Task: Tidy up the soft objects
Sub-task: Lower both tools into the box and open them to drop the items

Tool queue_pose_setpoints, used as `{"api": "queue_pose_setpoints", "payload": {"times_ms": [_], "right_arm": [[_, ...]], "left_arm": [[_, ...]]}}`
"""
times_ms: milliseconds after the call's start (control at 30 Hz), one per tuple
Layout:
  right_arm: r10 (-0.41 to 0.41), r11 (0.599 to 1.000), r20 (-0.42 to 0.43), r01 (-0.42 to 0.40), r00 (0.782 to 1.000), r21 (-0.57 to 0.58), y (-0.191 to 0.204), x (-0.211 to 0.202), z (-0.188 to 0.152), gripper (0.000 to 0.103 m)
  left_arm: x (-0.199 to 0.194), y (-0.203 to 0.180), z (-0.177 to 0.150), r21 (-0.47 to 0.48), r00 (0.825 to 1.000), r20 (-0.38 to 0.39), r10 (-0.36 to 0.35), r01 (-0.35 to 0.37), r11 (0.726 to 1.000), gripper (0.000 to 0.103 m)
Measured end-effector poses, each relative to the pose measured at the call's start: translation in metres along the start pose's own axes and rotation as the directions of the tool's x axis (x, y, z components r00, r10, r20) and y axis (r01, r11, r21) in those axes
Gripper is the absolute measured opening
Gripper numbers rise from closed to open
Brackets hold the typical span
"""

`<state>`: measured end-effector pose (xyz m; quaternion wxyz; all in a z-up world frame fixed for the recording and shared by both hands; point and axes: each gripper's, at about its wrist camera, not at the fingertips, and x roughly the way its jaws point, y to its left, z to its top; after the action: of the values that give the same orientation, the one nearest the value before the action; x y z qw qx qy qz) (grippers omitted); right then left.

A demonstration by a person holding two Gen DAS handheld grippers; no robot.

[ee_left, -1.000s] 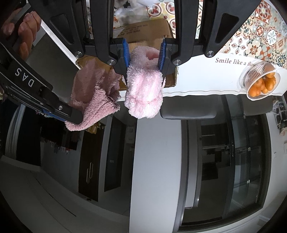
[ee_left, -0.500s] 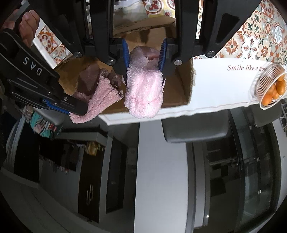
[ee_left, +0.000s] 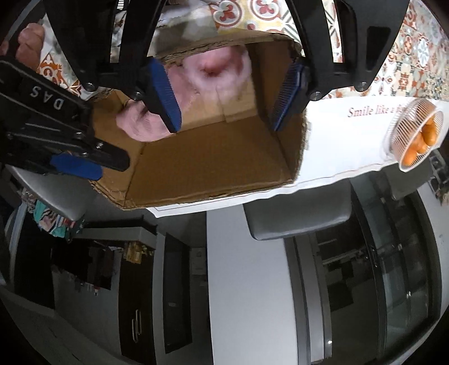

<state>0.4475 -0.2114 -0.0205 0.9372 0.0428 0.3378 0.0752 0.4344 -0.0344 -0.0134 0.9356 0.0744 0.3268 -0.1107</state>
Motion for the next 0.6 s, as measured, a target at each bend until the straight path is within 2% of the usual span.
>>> {"api": "queue_pose_setpoints", "payload": {"times_ms": [333,600], "right_arm": [[-0.029,0.999,0.046,0.030,0.999,-0.026,0.010,-0.033,-0.002,0.045],[-0.029,1.000,0.089,0.029,0.996,-0.002,0.012,-0.068,-0.011,0.045]], "left_arm": [[-0.035,0.007,-0.007,-0.032,0.999,0.051,0.009,-0.008,0.999,0.071],[-0.072,0.003,-0.022,-0.047,0.995,0.093,0.036,-0.032,0.998,0.072]]}}
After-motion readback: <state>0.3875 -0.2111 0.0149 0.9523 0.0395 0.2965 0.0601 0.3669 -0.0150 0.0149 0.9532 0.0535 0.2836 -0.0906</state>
